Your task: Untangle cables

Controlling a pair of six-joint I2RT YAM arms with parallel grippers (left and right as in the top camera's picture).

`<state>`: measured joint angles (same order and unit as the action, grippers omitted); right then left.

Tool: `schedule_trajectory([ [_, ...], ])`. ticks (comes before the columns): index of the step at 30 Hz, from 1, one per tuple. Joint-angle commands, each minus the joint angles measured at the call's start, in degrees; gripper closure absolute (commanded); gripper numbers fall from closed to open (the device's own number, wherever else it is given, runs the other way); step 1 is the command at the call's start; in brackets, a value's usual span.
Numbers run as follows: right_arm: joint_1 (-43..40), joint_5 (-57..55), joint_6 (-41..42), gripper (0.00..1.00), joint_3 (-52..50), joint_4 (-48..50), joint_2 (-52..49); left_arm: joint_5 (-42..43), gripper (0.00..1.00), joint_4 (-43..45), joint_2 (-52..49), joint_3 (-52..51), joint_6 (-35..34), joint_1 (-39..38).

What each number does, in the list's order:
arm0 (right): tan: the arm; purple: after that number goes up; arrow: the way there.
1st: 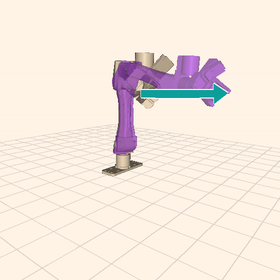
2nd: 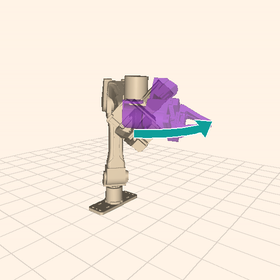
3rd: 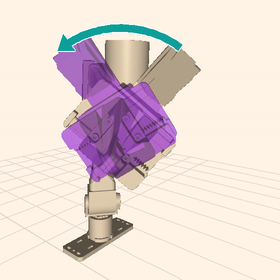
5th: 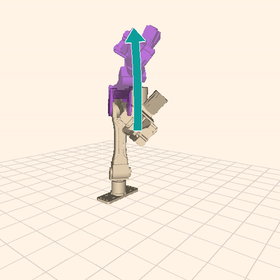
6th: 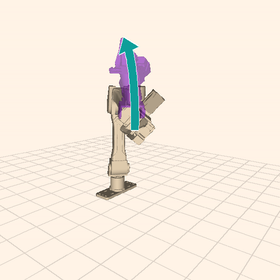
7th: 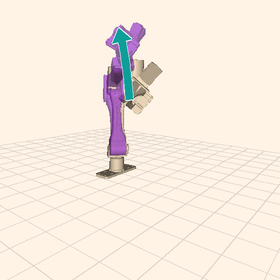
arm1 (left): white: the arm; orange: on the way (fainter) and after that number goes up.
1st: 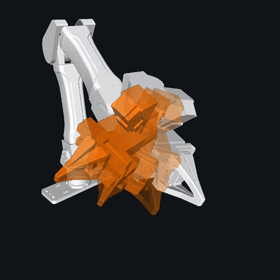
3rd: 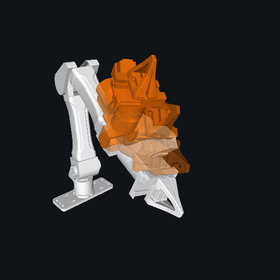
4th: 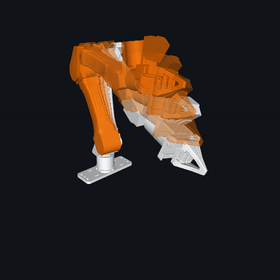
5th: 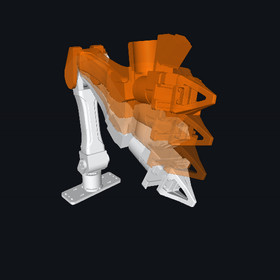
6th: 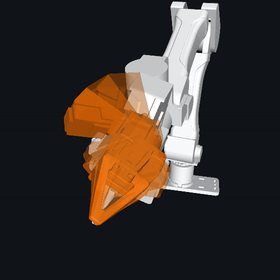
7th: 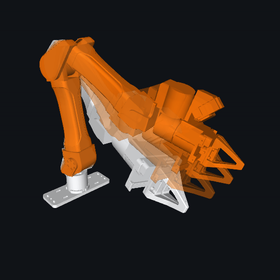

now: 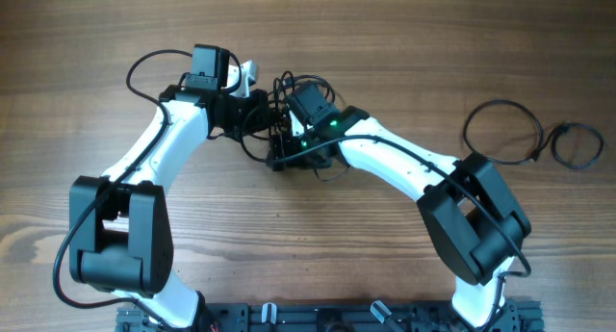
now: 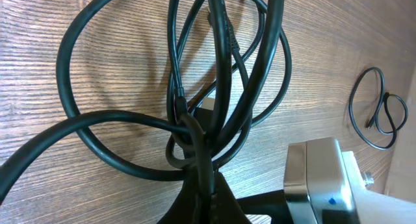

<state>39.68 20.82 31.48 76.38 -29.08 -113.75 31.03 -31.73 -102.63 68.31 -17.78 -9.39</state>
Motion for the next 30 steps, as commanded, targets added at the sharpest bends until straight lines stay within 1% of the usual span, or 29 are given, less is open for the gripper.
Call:
schedule_trajectory([
  [1, -5.16, 8.63, -5.05, 0.25, 0.13, 1.38, 2.29, 0.98, 0.96, -0.61, 0.61, 1.01, -5.27, 1.62],
  [3, -8.9, 19.56, -11.43, 0.25, 0.13, 1.84, 4.07, 4.81, 0.96, -1.09, 0.61, 1.01, -7.19, 3.48],
  [4, -10.47, 24.28, -14.75, 0.25, 0.13, 1.79, 4.85, 7.74, 0.96, -1.09, 0.61, 1.01, -7.17, 4.39],
  [5, -13.16, 29.9, -18.01, 0.25, 0.11, 1.38, 6.29, 12.44, 0.96, -1.07, 0.61, 1.01, -7.23, 5.81],
  [6, -14.99, 30.27, -17.68, 0.25, 0.11, 1.31, 6.99, 16.37, 0.96, -1.09, 0.61, 1.01, -8.87, 7.17],
  [8, -17.16, 30.1, -17.31, 0.25, 0.11, 1.4, 7.15, 20.65, 0.96, -1.27, 0.61, 1.01, -13.03, 8.83],
  [10, -18.01, 30.1, -17.4, 0.29, 0.09, 1.38, 7.15, 22.58, 0.96, -1.53, 0.61, 1.01, -17.05, 9.79],
  [11, -17.97, 30.1, -17.33, 0.32, 0.09, 1.4, 7.15, 23.45, 0.96, -1.49, 0.61, 1.01, -20.76, 10.34],
  [12, -17.35, 29.9, -15.93, 0.37, 0.09, 1.62, 7.15, 23.65, 0.96, -1.51, 0.61, 1.01, -24.52, 10.64],
  [13, -16.85, 28.22, -12.74, 0.44, 0.09, 1.57, 7.13, 23.67, 0.96, -1.53, 0.61, 1.01, -28.65, 10.75],
  [16, -15.26, 21.44, -0.92, 0.52, 0.04, 1.01, 7.13, 25.24, 0.96, -1.51, 0.61, 1.01, -35.32, 10.73],
  [17, -14.84, 20.02, 1.38, 0.53, 0.04, 1.07, 7.13, 25.88, 0.96, -1.53, 0.61, 1.01, -36.83, 10.75],
  [19, -13.77, 15.45, 6.62, 0.53, 0.04, 1.16, 7.13, 28.11, 0.96, -1.51, 0.61, 1.01, -37.16, 10.75],
  [21, -12.15, 9.64, 12.28, 0.53, 0.04, 1.2, 7.13, 28.33, 0.96, -1.51, 0.61, 1.01, -37.09, 10.75],
  [23, -11.02, 6.23, 15.41, 0.53, 0.04, 1.57, 7.1, 28.3, 0.96, -1.51, 0.61, 1.01, -35.91, 10.73],
  [25, -10.27, 4.44, 17.49, 0.53, 0.04, 2.23, 7.1, 28.09, 0.96, -1.49, 0.61, 1.01, -33.51, 10.75],
  [28, -10.27, 4.57, 20.87, 0.53, 0.04, 3.1, 7.1, 28.06, 0.96, -1.46, 0.61, 1.01, -30.08, 10.75],
  [29, -10.27, 5.33, 22.88, 0.52, 0.04, 3.21, 7.1, 28.06, 0.96, -1.18, 0.61, 1.01, -28.68, 10.75],
  [30, -10.27, 6.64, 24.68, 0.48, 0.04, 3.21, 7.1, 28.09, 0.96, -0.72, 0.61, 1.01, -27.28, 10.73],
])
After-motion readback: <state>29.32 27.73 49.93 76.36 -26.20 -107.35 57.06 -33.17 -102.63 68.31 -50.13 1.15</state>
